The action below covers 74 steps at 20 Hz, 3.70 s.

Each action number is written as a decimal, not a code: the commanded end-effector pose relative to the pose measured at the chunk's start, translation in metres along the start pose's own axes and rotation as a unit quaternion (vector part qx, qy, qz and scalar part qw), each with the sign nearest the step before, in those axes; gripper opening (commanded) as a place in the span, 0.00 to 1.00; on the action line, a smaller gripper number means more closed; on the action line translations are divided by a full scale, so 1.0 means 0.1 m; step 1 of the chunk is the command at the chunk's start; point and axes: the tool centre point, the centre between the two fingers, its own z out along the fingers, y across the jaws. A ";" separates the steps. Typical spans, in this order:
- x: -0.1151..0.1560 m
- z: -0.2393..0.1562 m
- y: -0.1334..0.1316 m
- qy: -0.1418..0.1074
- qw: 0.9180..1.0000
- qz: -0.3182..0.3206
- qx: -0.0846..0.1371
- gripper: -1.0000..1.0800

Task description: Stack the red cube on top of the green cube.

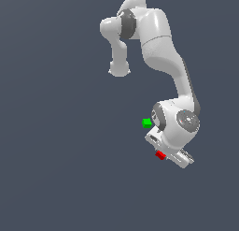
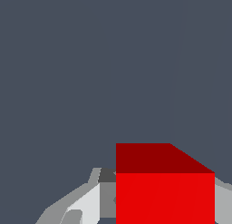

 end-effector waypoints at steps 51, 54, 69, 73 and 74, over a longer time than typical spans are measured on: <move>-0.28 -0.82 0.49 0.000 1.000 0.000 0.001 0.00; -0.36 -0.77 0.63 0.000 1.000 0.000 0.001 0.00; -0.78 -0.49 1.33 0.000 1.000 0.000 0.000 0.00; -0.84 -0.45 1.44 0.000 1.000 0.000 0.000 0.00; -0.85 -0.44 1.46 0.000 1.000 0.000 0.000 0.00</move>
